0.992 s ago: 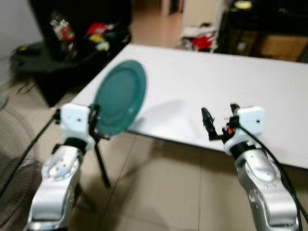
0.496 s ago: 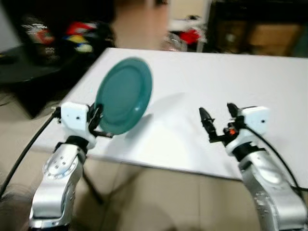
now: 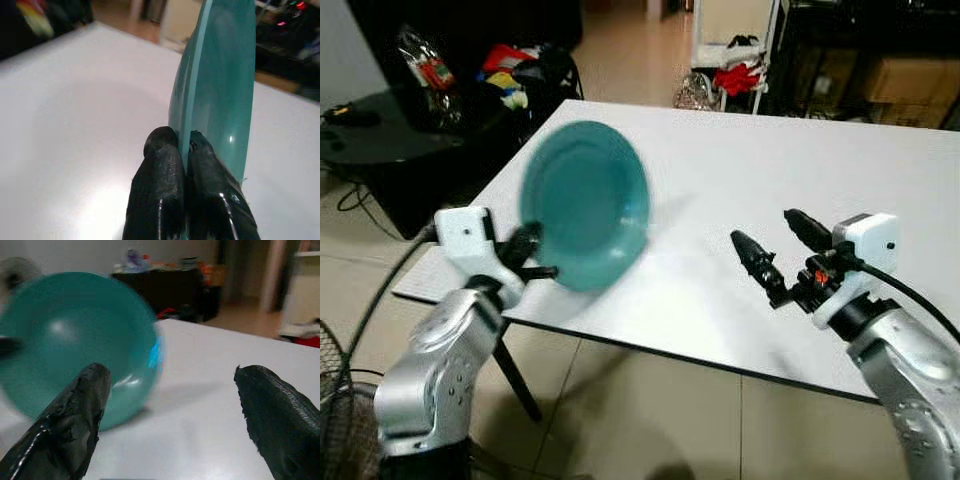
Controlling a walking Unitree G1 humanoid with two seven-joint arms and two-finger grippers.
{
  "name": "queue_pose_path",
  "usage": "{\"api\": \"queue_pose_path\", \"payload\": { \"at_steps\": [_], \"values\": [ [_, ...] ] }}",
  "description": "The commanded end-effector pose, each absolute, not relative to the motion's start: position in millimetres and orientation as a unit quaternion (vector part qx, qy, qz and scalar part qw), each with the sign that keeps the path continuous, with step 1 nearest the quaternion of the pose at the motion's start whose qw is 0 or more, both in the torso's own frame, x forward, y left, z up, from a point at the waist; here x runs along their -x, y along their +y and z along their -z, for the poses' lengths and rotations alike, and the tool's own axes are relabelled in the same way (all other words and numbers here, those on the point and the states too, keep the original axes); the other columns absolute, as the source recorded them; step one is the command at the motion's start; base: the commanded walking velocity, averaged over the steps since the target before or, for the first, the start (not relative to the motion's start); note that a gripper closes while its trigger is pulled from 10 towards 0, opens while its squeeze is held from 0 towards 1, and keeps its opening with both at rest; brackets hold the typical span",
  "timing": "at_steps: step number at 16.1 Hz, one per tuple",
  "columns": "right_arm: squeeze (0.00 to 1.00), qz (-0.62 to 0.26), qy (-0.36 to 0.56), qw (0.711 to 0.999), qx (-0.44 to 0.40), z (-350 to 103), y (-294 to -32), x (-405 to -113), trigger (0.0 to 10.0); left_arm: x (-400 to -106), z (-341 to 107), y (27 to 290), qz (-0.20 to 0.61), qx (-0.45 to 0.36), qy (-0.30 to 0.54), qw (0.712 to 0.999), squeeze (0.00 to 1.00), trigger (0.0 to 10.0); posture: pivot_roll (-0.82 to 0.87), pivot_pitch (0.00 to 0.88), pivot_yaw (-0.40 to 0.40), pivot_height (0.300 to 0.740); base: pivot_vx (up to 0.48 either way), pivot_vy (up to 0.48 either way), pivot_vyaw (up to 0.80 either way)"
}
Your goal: Setting the table
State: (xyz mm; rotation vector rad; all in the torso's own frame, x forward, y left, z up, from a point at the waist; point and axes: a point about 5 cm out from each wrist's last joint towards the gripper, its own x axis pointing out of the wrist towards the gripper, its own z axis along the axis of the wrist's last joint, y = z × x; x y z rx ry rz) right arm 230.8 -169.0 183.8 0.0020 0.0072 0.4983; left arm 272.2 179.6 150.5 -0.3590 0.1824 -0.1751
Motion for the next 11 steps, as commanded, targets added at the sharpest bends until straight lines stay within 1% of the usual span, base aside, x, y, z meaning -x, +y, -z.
{"api": "queue_pose_path", "payload": {
  "at_steps": [1,2,4,5,6,8,9,11],
  "values": [
    [0.00,-0.260,0.009,0.966,-0.002,-185,-171,-227,10.0,-277,-156,176,0.100,0.211,0.094,0.968,0.00,10.0,-0.09,0.000,0.078,0.740,0.000,0.000,0.00],
    [0.00,-0.274,0.015,0.961,0.000,-186,-172,-226,10.0,-281,-157,175,0.106,0.246,0.104,0.958,0.00,10.0,-0.09,0.000,0.078,0.740,0.000,0.000,0.00],
    [0.00,-0.308,0.040,0.951,0.006,-185,-174,-221,10.0,-288,-140,171,0.098,0.328,0.185,0.921,0.00,10.0,-0.09,0.000,0.078,0.740,0.000,0.000,0.00],
    [0.00,-0.324,0.054,0.945,0.011,-183,-173,-218,10.0,-291,-126,170,0.078,0.357,0.225,0.903,0.00,10.0,-0.09,0.000,0.079,0.740,0.000,0.000,0.00],
    [0.00,-0.325,0.055,0.944,0.011,-183,-173,-218,10.0,-292,-125,170,0.075,0.359,0.226,0.902,0.00,10.0,-0.09,0.000,0.079,0.740,0.000,0.000,0.00],
    [0.00,-0.353,0.081,0.932,0.005,-179,-171,-210,10.0,-298,-106,174,0.036,0.421,0.276,0.863,0.00,10.0,-0.11,0.000,0.086,0.740,0.000,0.000,0.00],
    [0.00,-0.363,0.089,0.928,0.006,-178,-170,-206,10.0,-300,-105,174,0.034,0.434,0.283,0.855,0.00,10.0,-0.11,0.000,0.087,0.740,0.000,0.000,0.00],
    [0.00,-0.378,0.100,0.920,0.010,-177,-169,-200,10.0,-302,-105,174,0.033,0.437,0.292,0.850,0.00,10.0,-0.11,0.000,0.089,0.740,0.000,0.000,0.00]
  ]
}}
